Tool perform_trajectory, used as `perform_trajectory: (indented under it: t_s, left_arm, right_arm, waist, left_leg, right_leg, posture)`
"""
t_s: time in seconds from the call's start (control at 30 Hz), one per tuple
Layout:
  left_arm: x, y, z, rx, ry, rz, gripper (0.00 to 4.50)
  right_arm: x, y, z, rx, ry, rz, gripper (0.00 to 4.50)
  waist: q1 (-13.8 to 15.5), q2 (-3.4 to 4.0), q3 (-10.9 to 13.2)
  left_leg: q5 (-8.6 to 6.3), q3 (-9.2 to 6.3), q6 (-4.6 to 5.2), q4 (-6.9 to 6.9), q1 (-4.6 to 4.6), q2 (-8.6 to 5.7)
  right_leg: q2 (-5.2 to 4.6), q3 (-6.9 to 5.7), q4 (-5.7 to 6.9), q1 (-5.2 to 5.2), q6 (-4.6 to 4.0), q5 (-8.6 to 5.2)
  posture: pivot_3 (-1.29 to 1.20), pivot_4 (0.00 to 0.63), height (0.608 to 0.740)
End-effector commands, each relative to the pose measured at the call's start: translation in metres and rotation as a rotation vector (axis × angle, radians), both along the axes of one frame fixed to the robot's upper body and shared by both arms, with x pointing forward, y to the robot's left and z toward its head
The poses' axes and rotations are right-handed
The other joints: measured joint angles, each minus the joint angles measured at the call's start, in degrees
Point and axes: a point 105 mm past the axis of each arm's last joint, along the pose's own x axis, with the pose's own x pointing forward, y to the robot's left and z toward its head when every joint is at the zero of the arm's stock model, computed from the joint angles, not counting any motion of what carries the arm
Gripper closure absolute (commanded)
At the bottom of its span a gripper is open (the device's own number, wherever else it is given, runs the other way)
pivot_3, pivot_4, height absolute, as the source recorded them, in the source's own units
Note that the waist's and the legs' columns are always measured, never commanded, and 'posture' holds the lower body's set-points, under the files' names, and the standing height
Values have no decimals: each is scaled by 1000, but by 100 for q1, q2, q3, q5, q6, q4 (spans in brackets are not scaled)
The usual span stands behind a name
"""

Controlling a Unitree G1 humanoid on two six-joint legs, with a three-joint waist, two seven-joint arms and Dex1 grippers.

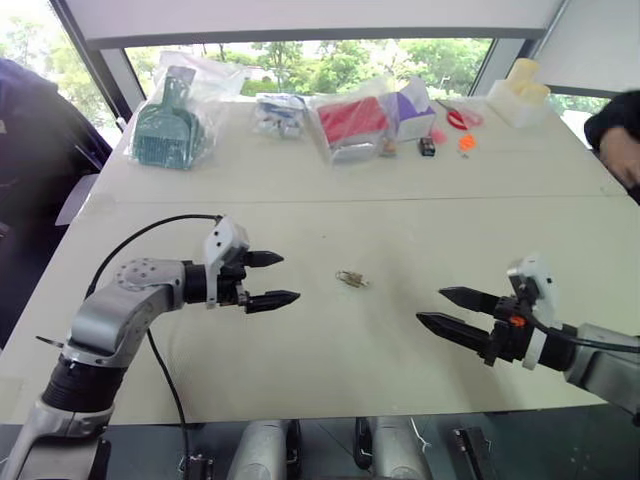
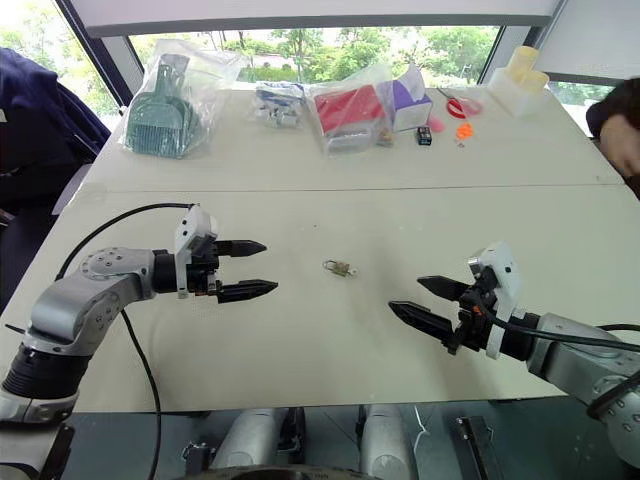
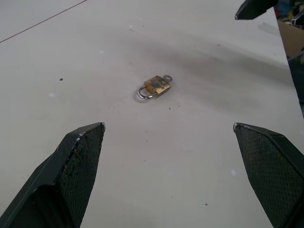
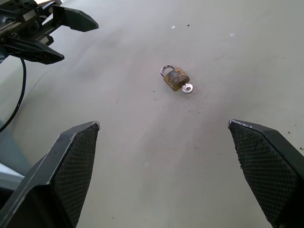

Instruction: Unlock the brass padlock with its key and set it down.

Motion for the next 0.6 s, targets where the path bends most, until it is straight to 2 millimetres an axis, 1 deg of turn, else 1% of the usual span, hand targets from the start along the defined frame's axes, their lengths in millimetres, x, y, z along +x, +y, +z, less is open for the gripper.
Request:
perform_trajectory:
  t_s: [0.03, 0.13, 0.3, 0.4, 0.47, 0.53, 0.6]
  left_arm:
    - [-7, -3, 11, -10, -21, -26, 20]
    - [-3, -3, 16, -34, -32, -3, 20]
    - [-2, 0, 16, -14, -45, 8, 20]
    - [2, 1, 15, 3, -62, 15, 20]
    - [9, 2, 15, 32, -91, 17, 20]
    - [16, 1, 19, 43, -120, -16, 20]
    - [26, -4, 23, 59, -157, -75, 20]
  right_arm:
    - [4, 2, 6, 4, -40, 6, 0]
    - [6, 0, 7, 12, -43, 7, 0]
    - [6, -1, 4, 18, -40, 5, 0]
    - [6, 0, 3, 30, -45, -5, 0]
    - [7, 0, 4, 37, -55, -18, 0]
    - [11, 0, 3, 39, -68, -43, 0]
    - [23, -3, 1, 0, -105, -94, 0]
  waist:
    - [-1, 0, 0]
    - [12, 0, 0]
    - [6, 0, 0]
    - [6, 0, 0]
    - [13, 0, 0]
    - [20, -1, -1]
    - [22, -1, 0]
  left_leg:
    - [0, 0, 0, 0, 0, 0]
    - [0, 0, 0, 2, 1, 0]
    - [0, 0, 0, 2, 0, -1]
    - [0, 0, 0, 2, 0, -1]
    - [0, 0, 0, 3, 0, -1]
    - [0, 0, 0, 3, 1, -1]
    - [0, 0, 0, 4, 0, -1]
  right_leg:
    - [0, 0, 0, 0, 0, 0]
    - [0, 0, 0, 1, 0, 0]
    - [0, 0, -1, 1, 0, 0]
    - [0, 0, 0, 1, 0, 0]
    - [0, 0, 0, 2, 0, 0]
    - [0, 0, 1, 2, 0, 1]
    - [0, -1, 1, 2, -1, 1]
  posture:
    - [0, 150, 735]
    - [0, 150, 735]
    - [0, 150, 735]
    - [0, 150, 735]
    - [0, 150, 735]
    - [0, 150, 735]
    - [0, 150, 735]
